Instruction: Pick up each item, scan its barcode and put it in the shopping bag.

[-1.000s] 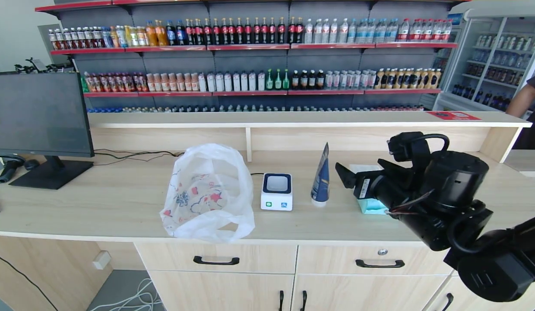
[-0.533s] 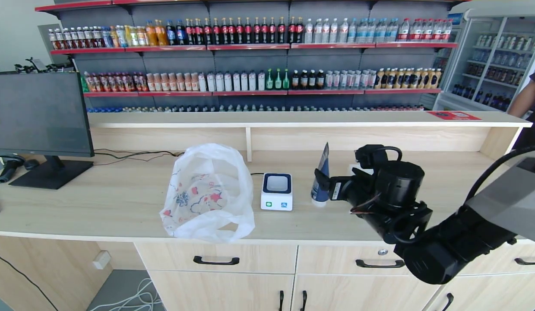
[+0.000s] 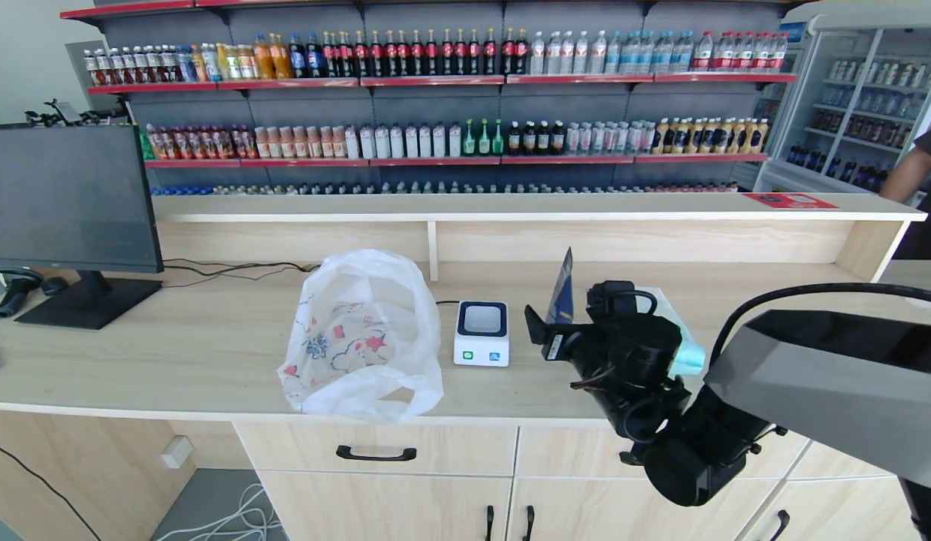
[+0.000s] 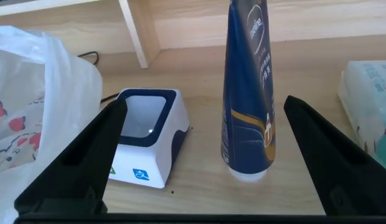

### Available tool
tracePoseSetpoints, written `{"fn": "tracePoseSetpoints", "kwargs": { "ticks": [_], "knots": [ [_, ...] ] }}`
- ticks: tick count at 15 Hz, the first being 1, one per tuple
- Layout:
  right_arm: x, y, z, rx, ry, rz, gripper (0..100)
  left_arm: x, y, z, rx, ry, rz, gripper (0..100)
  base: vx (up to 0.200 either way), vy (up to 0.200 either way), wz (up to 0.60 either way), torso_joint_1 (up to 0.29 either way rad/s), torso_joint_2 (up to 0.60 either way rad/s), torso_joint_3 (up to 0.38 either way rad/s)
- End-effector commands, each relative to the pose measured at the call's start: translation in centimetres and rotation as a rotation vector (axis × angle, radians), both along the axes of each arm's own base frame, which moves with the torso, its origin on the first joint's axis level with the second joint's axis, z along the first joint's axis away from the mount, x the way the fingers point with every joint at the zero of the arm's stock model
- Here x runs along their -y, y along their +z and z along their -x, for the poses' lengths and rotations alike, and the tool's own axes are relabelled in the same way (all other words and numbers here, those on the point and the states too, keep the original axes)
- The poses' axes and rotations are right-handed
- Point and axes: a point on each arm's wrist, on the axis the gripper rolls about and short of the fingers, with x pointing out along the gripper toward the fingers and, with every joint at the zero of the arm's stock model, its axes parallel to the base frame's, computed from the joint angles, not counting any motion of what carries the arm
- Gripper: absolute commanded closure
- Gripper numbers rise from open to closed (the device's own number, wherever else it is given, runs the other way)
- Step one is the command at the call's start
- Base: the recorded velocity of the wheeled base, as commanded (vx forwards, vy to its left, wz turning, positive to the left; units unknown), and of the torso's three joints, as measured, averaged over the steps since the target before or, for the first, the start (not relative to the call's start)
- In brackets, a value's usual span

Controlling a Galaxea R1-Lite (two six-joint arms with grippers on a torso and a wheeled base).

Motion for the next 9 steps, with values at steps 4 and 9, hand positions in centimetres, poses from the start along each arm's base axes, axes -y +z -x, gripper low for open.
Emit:
{"fn": "tracePoseSetpoints", "kwargs": {
  "ticks": [4,9],
  "knots": [
    [-0.5,-2.3,-1.1,-0.026,-0.025,0.019,0,0.0,0.0,0.0,0.000,0.001,0.000,100,0.000,0.000,0.00,0.000,0.00,0.000],
    [0.7,-3.6,-3.6,-0.014,-0.072,0.025,0,0.0,0.0,0.0,0.000,-0.001,0.000,100,0.000,0.000,0.00,0.000,0.00,0.000]
  ]
}}
